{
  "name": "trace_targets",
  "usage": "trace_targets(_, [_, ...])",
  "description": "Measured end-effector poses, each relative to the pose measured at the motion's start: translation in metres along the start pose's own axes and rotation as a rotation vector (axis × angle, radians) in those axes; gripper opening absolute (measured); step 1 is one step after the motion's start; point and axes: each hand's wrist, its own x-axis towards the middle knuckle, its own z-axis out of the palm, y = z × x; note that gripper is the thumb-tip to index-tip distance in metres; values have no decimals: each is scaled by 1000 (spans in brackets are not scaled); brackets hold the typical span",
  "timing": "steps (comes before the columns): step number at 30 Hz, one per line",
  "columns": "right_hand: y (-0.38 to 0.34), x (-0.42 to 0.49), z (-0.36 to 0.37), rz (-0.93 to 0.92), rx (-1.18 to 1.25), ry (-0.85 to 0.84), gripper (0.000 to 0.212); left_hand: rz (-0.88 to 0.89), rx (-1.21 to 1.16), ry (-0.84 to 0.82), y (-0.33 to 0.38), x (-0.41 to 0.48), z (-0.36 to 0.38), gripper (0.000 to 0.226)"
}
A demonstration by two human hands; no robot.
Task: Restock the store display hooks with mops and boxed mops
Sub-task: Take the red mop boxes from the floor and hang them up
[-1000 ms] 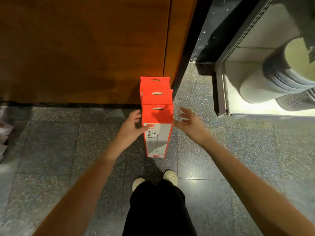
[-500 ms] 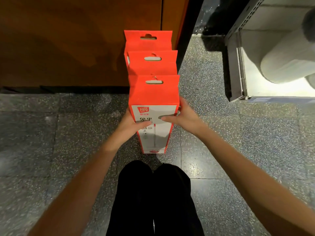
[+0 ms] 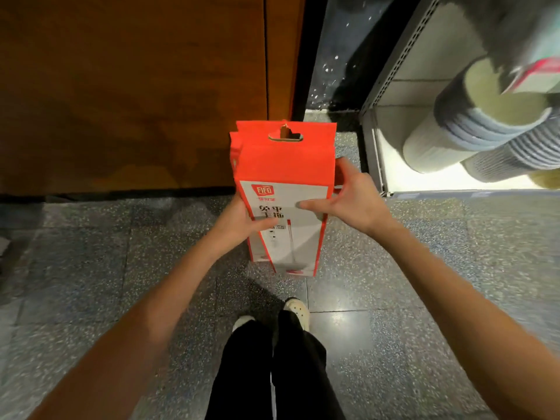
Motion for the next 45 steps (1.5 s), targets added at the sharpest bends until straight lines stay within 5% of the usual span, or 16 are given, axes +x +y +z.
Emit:
trace_targets(5, [-114, -64, -146, -43, 53, 150, 67, 106, -9, -28, 163, -40, -10, 82])
trace_targets(10, [-189, -133, -269, -108, 169, 333, 80, 386, 87, -11, 319, -77, -6, 89])
trace_targets(18, [-217, -247, -423, -275, 272, 667, 40, 695, 140, -136, 509, -126, 69, 63])
trace_targets(24, [-152, -344, -537, -307, 233, 765, 33, 822, 120, -248, 609, -150, 195, 50])
trace_targets(27, [-92, -390, -593, -239, 210, 816, 71, 857, 92, -276, 653, -158, 275, 45])
trace_targets(32, [7, -449, -669, -140, 198, 838, 70, 957, 32, -350, 715, -155, 403, 60])
trace_targets(37, [77, -476, -740, -114, 168, 851, 93, 1014, 5, -426, 767, -131, 527, 73])
trace_targets(41, [136, -477, -804, -99, 131, 926, 90, 1018, 96, -483, 808, -100, 617, 80])
trace_targets(45, [192, -459, -863, -105, 87, 979, 81, 999, 249, -461, 842, -53, 689, 55])
